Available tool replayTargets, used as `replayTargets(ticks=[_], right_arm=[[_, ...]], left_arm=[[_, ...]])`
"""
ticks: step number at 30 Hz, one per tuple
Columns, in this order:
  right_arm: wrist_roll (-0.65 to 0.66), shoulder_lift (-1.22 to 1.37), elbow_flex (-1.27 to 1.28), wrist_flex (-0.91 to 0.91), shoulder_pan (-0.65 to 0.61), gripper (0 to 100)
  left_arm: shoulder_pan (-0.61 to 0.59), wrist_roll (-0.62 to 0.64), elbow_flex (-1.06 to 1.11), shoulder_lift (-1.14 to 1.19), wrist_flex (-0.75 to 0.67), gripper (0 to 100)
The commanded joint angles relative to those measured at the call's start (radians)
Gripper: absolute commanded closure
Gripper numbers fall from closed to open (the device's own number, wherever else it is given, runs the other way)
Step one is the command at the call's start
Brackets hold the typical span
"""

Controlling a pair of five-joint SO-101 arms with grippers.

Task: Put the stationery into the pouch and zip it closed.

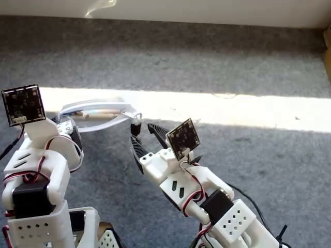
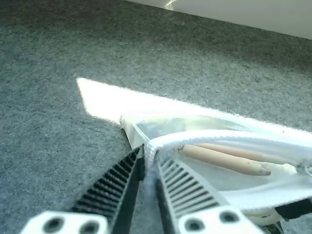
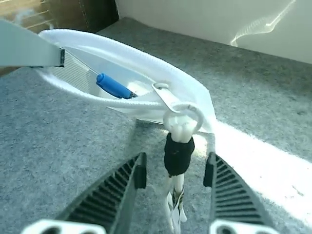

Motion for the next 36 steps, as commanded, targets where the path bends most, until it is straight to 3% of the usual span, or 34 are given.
replayTargets(ticks=[1, 7, 20, 24, 36], right_arm=[[0.005, 0.038, -0.018, -0.022, -0.004, 74.2], [0.005, 0.208, -0.074, -0.07, -0.004, 73.9], [0.009, 0.234, -0.084, -0.251, -0.002, 75.1], [0.011, 0.234, -0.084, -0.254, -0.002, 81.3], [0.011, 0.237, -0.067, -0.259, 0.025, 82.0]], left_arm=[[-0.012, -0.011, -0.012, -0.015, -0.008, 99], [-0.012, -0.011, -0.012, -0.015, -0.008, 99], [-0.012, -0.011, -0.012, -0.015, -0.008, 99], [-0.012, -0.011, -0.012, -0.015, -0.008, 99], [-0.012, -0.011, -0.01, -0.015, -0.008, 99]])
